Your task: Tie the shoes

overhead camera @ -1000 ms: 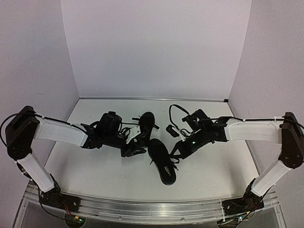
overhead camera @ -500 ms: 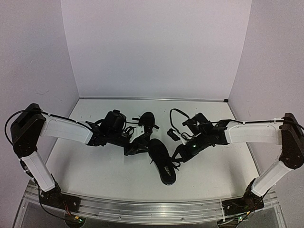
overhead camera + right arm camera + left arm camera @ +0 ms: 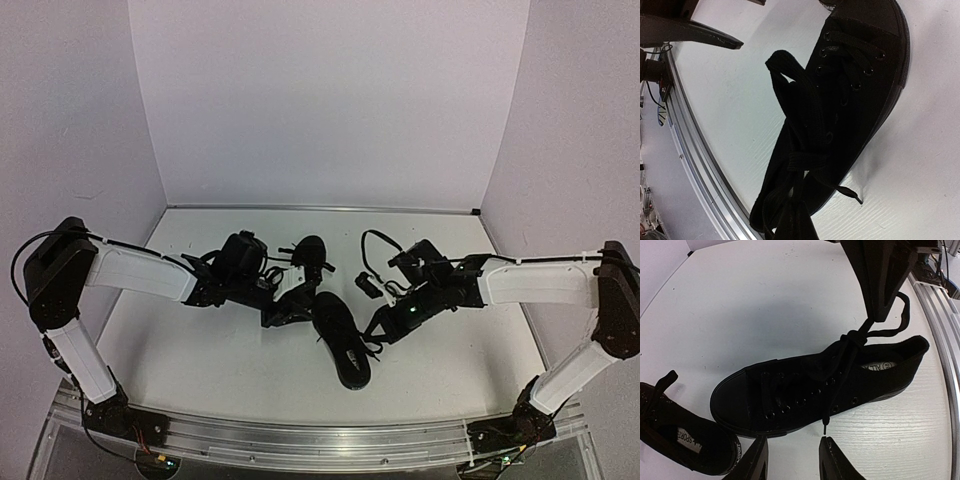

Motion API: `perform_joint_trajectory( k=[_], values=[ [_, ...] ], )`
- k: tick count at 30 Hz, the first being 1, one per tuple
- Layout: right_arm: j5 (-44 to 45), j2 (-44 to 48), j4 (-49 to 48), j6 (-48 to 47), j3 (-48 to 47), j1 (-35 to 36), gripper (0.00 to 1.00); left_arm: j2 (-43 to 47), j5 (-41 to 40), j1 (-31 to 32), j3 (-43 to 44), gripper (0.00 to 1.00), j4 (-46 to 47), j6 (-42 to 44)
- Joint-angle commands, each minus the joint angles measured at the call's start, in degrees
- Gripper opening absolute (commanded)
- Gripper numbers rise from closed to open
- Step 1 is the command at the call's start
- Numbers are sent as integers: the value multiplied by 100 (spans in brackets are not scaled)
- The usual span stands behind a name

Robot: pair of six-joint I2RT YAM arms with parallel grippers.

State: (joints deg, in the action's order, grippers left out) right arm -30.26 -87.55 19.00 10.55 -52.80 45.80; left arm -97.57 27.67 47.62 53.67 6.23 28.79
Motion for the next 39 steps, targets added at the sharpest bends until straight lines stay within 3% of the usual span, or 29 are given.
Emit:
perform_joint_trajectory(
  k=[1, 8, 21, 39],
  values=[
    [47, -18, -178, -31, -76, 62, 0, 91, 311, -13, 206, 35, 55, 410],
    [18, -373, -376, -19, -266, 184, 0, 305, 334, 95, 52, 30, 253, 1123],
    [163, -394, -389, 45, -251, 214, 0, -97, -400, 825, 394, 26, 259, 2243],
    [187, -283, -393, 62, -152, 218, 0, -827, -889, 1101, 986, 21, 362, 2525]
  ],
)
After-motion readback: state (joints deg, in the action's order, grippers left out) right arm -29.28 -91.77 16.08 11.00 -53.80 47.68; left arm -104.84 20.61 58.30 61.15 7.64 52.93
